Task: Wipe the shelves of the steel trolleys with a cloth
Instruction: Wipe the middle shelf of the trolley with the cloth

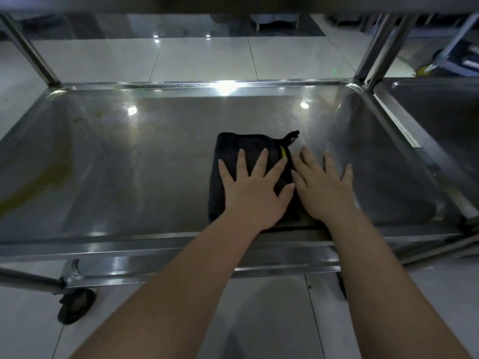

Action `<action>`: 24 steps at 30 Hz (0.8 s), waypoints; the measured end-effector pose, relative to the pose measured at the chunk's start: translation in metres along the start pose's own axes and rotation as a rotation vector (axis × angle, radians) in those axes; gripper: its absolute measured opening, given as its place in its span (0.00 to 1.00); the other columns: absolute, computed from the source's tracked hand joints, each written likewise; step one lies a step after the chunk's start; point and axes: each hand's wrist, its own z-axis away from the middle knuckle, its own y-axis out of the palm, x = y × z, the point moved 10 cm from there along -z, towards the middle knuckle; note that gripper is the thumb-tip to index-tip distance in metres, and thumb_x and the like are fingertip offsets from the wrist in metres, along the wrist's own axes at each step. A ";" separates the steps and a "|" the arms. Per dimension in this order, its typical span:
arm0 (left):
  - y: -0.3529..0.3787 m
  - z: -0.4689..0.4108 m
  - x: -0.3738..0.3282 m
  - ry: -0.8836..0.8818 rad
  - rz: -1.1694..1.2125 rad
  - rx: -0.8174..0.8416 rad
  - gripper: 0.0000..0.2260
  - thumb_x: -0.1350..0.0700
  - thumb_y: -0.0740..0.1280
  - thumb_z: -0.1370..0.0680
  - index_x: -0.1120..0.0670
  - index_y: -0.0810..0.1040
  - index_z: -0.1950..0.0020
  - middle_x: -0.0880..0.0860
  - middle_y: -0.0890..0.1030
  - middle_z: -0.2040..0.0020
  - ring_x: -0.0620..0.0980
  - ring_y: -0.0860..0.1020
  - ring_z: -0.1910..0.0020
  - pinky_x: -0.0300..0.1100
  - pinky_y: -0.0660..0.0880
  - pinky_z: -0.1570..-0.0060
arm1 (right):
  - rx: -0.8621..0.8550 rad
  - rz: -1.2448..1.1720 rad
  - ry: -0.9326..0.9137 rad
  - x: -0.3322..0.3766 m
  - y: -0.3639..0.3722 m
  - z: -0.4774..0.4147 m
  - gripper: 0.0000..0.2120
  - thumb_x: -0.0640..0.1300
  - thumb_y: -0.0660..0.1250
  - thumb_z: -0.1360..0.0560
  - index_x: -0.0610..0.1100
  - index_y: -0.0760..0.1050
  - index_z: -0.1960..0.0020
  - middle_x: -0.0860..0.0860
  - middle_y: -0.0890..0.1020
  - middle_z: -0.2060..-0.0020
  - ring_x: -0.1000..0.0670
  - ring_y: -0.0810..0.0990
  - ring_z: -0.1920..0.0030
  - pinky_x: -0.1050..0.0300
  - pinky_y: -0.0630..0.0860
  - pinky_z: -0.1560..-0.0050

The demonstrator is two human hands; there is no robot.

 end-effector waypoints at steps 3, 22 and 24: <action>-0.009 0.012 0.047 -0.005 -0.048 0.006 0.31 0.27 0.39 0.27 0.31 0.45 0.24 0.43 0.46 0.20 0.59 0.42 0.22 0.69 0.36 0.31 | -0.017 -0.078 0.008 -0.002 -0.001 -0.001 0.24 0.61 0.39 0.19 0.64 0.44 0.23 0.62 0.44 0.22 0.44 0.42 0.21 0.32 0.38 0.28; 0.007 0.037 -0.027 0.020 -0.045 0.087 0.26 0.36 0.42 0.20 0.35 0.38 0.23 0.45 0.38 0.21 0.63 0.34 0.24 0.71 0.31 0.35 | -0.010 -0.205 0.007 0.005 -0.008 0.037 0.23 0.48 0.47 0.17 0.55 0.56 0.22 0.58 0.50 0.21 0.44 0.43 0.21 0.38 0.39 0.25; 0.008 0.039 -0.027 0.031 -0.047 0.093 0.26 0.34 0.42 0.21 0.34 0.37 0.24 0.44 0.38 0.21 0.62 0.33 0.24 0.71 0.30 0.35 | -0.013 -0.251 -0.001 0.003 -0.010 0.038 0.23 0.46 0.48 0.17 0.54 0.58 0.22 0.58 0.52 0.21 0.45 0.44 0.21 0.40 0.39 0.24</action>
